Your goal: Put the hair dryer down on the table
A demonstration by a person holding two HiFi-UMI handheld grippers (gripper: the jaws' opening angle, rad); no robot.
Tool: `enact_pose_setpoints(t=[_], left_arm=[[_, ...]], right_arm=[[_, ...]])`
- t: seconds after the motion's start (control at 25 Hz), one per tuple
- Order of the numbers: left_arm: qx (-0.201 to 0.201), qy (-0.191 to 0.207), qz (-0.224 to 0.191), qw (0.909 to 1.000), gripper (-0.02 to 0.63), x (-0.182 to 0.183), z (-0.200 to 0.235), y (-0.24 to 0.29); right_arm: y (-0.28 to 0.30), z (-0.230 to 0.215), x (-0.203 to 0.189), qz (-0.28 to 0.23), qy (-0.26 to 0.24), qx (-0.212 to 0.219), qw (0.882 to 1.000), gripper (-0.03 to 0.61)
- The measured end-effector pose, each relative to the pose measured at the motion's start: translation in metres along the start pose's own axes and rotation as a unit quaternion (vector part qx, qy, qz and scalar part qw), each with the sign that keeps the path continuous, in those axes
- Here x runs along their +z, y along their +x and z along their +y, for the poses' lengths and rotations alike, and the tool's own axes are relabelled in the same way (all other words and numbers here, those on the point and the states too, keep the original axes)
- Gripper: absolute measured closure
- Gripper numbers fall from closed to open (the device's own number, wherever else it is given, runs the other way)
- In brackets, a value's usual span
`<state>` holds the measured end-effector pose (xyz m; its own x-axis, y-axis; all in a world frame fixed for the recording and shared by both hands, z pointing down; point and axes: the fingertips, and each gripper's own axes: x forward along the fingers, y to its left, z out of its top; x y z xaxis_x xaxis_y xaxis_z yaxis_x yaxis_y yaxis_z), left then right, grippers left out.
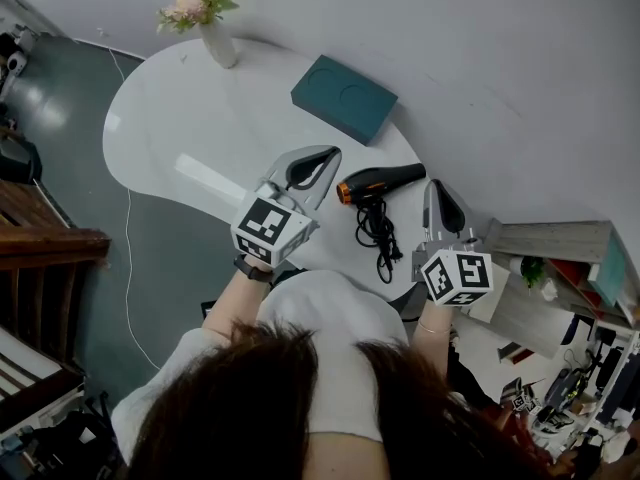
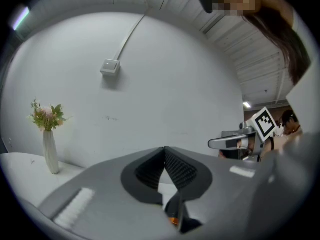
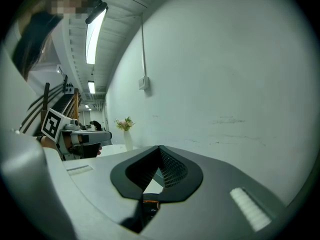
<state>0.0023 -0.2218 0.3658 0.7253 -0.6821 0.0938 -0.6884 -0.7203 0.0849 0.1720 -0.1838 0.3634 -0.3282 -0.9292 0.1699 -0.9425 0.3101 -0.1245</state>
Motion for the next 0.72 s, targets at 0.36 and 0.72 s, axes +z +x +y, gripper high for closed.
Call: enact_pose_setpoints(t=[0.36, 0.72], left_arm=[[-0.014, 0.016, -0.004, 0.9998, 0.555, 0.003, 0.005, -0.009], [-0.025, 0.03, -0.007, 0.9992, 0.555, 0.007, 0.006, -0.007]], right_arm=[[-0.002, -0.001, 0.001, 0.0, -0.001, -0.001, 1.0, 0.577], [-0.003, -0.002, 0.009, -0.011, -0.013, -0.004, 1.0, 0.577]])
